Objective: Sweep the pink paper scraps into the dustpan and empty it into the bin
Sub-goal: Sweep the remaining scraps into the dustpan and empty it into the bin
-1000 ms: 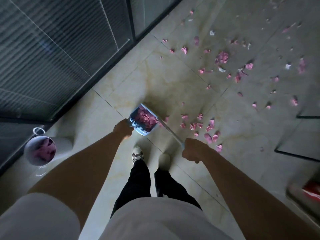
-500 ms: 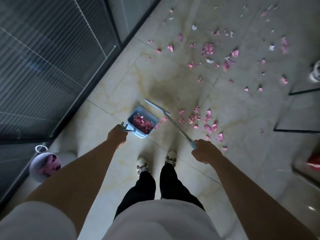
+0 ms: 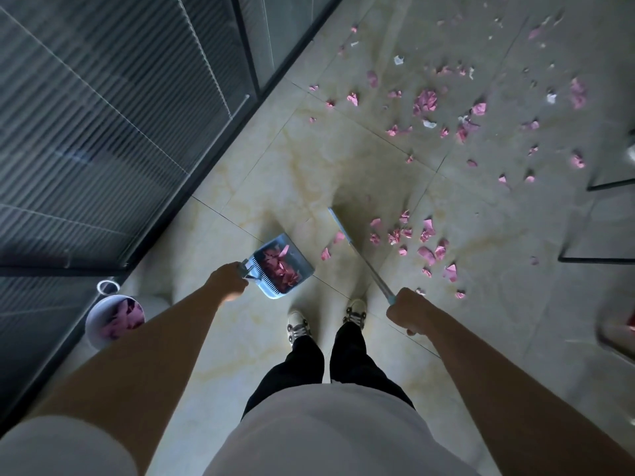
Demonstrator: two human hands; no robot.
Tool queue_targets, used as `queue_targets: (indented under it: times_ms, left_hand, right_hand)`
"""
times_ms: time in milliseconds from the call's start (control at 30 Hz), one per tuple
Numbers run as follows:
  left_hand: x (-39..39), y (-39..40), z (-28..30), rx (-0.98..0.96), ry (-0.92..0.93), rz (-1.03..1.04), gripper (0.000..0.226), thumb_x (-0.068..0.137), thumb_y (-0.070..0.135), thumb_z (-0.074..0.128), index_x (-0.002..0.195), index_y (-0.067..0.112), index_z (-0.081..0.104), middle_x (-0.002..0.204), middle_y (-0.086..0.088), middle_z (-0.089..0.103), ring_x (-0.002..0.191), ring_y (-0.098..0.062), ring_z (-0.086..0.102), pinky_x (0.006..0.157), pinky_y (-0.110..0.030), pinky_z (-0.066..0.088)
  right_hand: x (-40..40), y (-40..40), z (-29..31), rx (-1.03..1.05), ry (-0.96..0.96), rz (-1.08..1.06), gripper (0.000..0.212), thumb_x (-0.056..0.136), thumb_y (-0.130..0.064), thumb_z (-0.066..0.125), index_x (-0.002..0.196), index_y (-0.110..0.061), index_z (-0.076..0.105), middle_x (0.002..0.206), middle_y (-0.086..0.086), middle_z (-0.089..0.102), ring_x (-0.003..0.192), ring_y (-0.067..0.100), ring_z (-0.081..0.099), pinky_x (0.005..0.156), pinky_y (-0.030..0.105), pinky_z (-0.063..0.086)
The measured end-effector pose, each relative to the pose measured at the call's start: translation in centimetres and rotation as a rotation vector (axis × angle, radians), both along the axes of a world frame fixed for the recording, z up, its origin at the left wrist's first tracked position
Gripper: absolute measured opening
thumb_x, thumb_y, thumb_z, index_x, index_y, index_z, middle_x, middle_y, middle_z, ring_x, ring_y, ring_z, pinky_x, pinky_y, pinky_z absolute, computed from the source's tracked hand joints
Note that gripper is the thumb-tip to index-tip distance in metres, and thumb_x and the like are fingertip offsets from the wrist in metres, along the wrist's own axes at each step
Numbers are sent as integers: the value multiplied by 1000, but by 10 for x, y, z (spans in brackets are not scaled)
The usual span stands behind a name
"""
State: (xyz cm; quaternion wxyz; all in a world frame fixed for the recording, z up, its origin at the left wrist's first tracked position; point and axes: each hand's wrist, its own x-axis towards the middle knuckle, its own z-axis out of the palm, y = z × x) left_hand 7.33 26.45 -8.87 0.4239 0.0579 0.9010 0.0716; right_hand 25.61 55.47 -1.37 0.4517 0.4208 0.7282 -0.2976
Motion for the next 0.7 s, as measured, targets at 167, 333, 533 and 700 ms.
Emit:
queue_targets:
  times_ms: [167,333,533,700]
  left_hand:
    - [11,6,-3,46,-6,-55,38,96,15,52,132,5,50,138,-13,52,126,-28,49,102,-31,37]
    - [25,12,-8,72,-15,-13,37,96,15,53,131,6,49,137,-10,53,125,-27,51,100,-30,37]
    - [28,1,-11,69,-29,102,33,93,15,55,125,7,54,128,-11,59,115,-30,57,91,-32,44]
    - [26,-8,-19,97,-64,224,31,89,8,54,119,12,60,128,-7,59,112,-27,59,84,-28,47]
  right_hand:
    - [0,-32,10,-82,-1,21,16,86,-10,50,100,-3,51,69,10,52,47,18,51,42,18,38]
    - [-1,-57,14,-167,-7,45,6,87,-11,52,84,-6,49,65,6,47,47,15,44,41,21,38]
    - [-2,-53,28,-198,25,-32,17,81,-7,52,87,4,64,51,9,44,33,14,33,38,17,27]
    - [-5,-43,40,-154,70,51,26,80,-9,52,97,6,66,54,7,47,36,14,36,36,18,30]
